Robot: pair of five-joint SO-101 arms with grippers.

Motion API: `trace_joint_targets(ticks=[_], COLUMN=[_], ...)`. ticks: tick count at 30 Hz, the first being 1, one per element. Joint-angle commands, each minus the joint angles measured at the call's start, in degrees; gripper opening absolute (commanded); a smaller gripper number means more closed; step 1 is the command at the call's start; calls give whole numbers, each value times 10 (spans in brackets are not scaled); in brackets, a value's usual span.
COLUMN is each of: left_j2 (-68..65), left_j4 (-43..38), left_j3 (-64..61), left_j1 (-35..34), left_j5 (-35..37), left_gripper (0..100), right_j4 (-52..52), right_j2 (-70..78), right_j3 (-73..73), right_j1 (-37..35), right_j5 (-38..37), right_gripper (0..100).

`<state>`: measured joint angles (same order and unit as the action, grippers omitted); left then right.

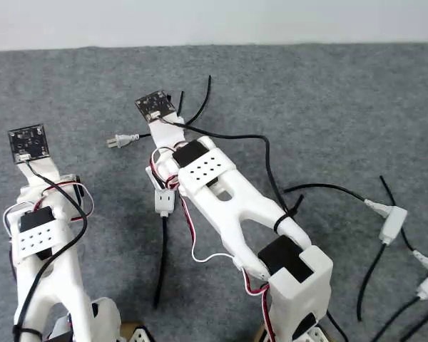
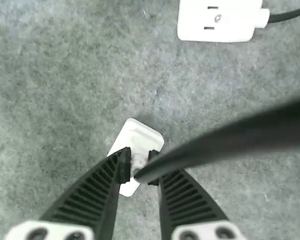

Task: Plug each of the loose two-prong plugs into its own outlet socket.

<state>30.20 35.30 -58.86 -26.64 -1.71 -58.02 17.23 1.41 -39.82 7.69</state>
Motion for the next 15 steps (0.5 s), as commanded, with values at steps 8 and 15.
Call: trace_joint_targets(ticks=[8, 15], left_j2=[10, 10], left_j4=[-16, -16], left_j3=[26, 25], left_j1=[0, 1], left_j5=[5, 4], left_gripper=[130, 130], right_j4=[74, 74], right_j2=[-24, -25], right_j3=[-123, -143], right_j1=[-11, -46], right_j5=[-47, -102], right_gripper=[8, 8])
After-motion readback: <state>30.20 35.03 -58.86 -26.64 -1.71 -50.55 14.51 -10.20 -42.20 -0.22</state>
